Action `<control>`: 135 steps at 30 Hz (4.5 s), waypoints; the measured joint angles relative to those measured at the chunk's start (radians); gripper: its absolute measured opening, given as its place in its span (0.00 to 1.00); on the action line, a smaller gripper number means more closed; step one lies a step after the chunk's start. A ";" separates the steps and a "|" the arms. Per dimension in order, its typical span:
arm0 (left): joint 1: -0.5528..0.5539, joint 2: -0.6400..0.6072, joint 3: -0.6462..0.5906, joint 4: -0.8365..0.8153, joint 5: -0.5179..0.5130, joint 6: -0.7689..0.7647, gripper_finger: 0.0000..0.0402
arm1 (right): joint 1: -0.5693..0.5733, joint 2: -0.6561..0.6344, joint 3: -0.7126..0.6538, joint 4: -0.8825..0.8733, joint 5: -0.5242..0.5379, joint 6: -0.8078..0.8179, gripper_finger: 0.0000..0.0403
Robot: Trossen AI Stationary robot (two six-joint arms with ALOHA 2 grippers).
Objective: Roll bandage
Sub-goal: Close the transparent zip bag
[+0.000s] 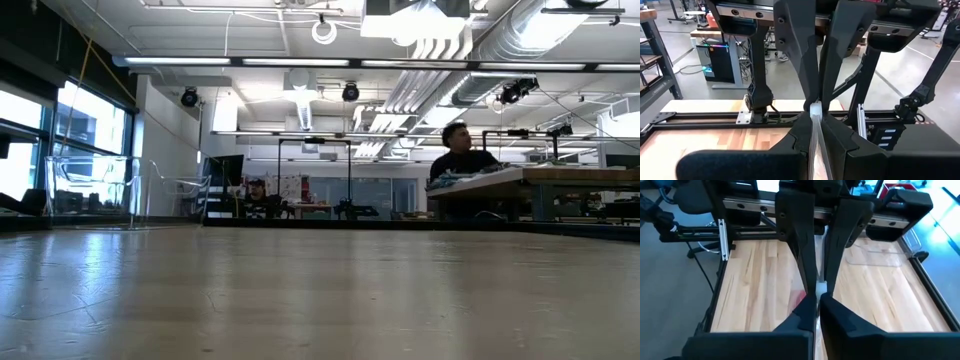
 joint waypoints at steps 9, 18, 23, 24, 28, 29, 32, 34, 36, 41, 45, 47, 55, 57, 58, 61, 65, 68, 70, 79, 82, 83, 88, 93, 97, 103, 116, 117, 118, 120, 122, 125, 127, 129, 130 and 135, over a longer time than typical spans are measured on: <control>-0.006 -0.025 0.000 -0.065 -0.010 0.013 0.05 | 0.000 0.001 0.000 -0.022 0.019 0.039 0.00; -0.007 -0.071 0.001 -0.117 -0.037 0.028 0.05 | 0.000 -0.001 0.000 -0.033 0.012 0.041 0.00; -0.007 -0.071 0.001 -0.117 -0.036 0.028 0.05 | -0.021 0.001 -0.008 -0.034 0.009 0.066 0.05; -0.007 -0.071 0.001 -0.117 -0.036 0.028 0.05 | -0.026 0.001 -0.010 -0.036 0.015 0.066 0.08; -0.007 -0.071 0.001 -0.114 -0.035 0.028 0.05 | -0.038 0.003 -0.011 -0.002 0.027 0.061 0.24; -0.007 -0.071 0.001 -0.113 -0.034 0.028 0.05 | -0.041 0.003 -0.011 0.007 0.025 0.061 0.27; -0.007 -0.071 0.001 -0.100 -0.033 0.028 0.05 | -0.047 0.013 -0.011 0.008 0.024 0.057 0.33; -0.007 -0.071 0.001 -0.096 -0.034 0.027 0.05 | -0.048 0.027 -0.011 0.014 0.035 0.035 0.34; -0.007 -0.071 0.001 -0.093 -0.034 0.027 0.05 | -0.048 0.040 -0.011 0.052 0.036 0.001 0.32; -0.008 -0.071 0.001 -0.094 -0.033 0.026 0.05 | -0.045 0.060 -0.011 0.105 0.030 -0.049 0.17; -0.008 -0.071 0.001 -0.101 -0.033 0.008 0.06 | -0.046 0.060 -0.011 0.081 0.035 -0.021 0.02; -0.007 -0.073 0.001 -0.115 -0.032 0.007 0.08 | -0.046 0.060 -0.011 0.076 0.037 0.013 0.02; -0.007 -0.083 0.001 -0.146 -0.031 0.006 0.27 | -0.045 0.059 -0.011 0.076 0.036 0.038 0.00; -0.009 -0.080 0.001 -0.137 -0.031 -0.015 0.31 | -0.045 0.059 -0.011 0.076 0.037 0.036 0.00; -0.009 -0.078 0.001 -0.131 -0.031 -0.022 0.32 | -0.045 0.059 -0.011 0.076 0.036 0.035 0.00; -0.019 -0.075 0.000 -0.125 -0.034 -0.011 0.35 | -0.045 0.059 -0.011 0.076 0.037 0.039 0.00; -0.041 -0.075 0.000 -0.088 -0.083 0.021 0.32 | -0.046 0.059 -0.011 0.076 0.037 0.039 0.00; -0.051 -0.075 0.000 -0.086 -0.121 0.033 0.28 | -0.045 0.059 -0.011 0.076 0.037 0.040 0.00; -0.052 -0.071 0.000 -0.084 -0.128 0.026 0.25 | -0.045 0.059 -0.011 0.079 0.037 0.039 0.00; -0.060 -0.066 -0.022 -0.080 -0.167 -0.008 0.06 | -0.046 0.052 -0.011 0.080 0.035 0.048 0.00; -0.063 -0.066 -0.022 -0.084 -0.179 -0.008 0.03 | -0.046 0.044 -0.011 0.077 0.035 0.064 0.00; -0.063 -0.067 -0.022 -0.092 -0.183 -0.009 0.02 | -0.045 0.042 -0.011 0.076 0.035 0.066 0.00; -0.064 -0.079 -0.022 -0.152 -0.189 -0.009 0.03 | -0.037 0.037 -0.011 0.073 0.051 0.066 0.00; -0.064 -0.081 -0.023 -0.166 -0.187 -0.028 0.05 | -0.037 0.034 -0.011 0.069 0.056 0.066 0.00; -0.064 -0.082 -0.023 -0.164 -0.187 -0.047 0.08 | -0.037 0.033 -0.011 0.068 0.056 0.066 0.00; -0.068 -0.082 -0.023 -0.210 -0.182 -0.078 0.02 | -0.037 0.032 -0.011 0.067 0.060 0.065 0.00; -0.066 -0.081 0.034 -0.321 -0.104 -0.097 0.00 | -0.086 0.052 -0.011 0.061 -0.052 0.032 0.30; -0.066 -0.081 0.035 -0.320 -0.099 -0.097 0.00 | -0.091 0.056 -0.011 0.065 -0.053 0.031 0.31; -0.066 -0.082 0.035 -0.319 -0.091 -0.097 0.00 | -0.094 0.062 -0.011 0.069 -0.055 0.029 0.30; -0.066 -0.082 0.035 -0.320 -0.082 -0.097 0.00 | -0.104 0.072 -0.011 0.087 -0.078 0.012 0.27; -0.066 -0.082 0.035 -0.324 -0.081 -0.097 0.00 | -0.108 0.080 -0.011 0.106 -0.109 -0.006 0.22; -0.066 -0.082 0.035 -0.323 -0.081 -0.097 0.00 | -0.111 0.087 -0.011 0.128 -0.118 -0.006 0.07; -0.066 -0.082 0.035 -0.322 -0.084 -0.097 0.00 | -0.115 0.087 -0.011 0.127 -0.117 0.014 0.02; -0.066 -0.082 0.035 -0.319 -0.096 -0.103 0.01 | -0.118 0.087 -0.011 0.127 -0.111 0.046 0.02; -0.066 -0.082 0.035 -0.320 -0.102 -0.107 0.02 | -0.119 0.087 -0.011 0.126 -0.110 0.059 0.01; -0.066 -0.089 0.035 -0.338 -0.108 -0.152 0.12 | -0.117 0.087 -0.011 0.078 -0.066 0.118 0.00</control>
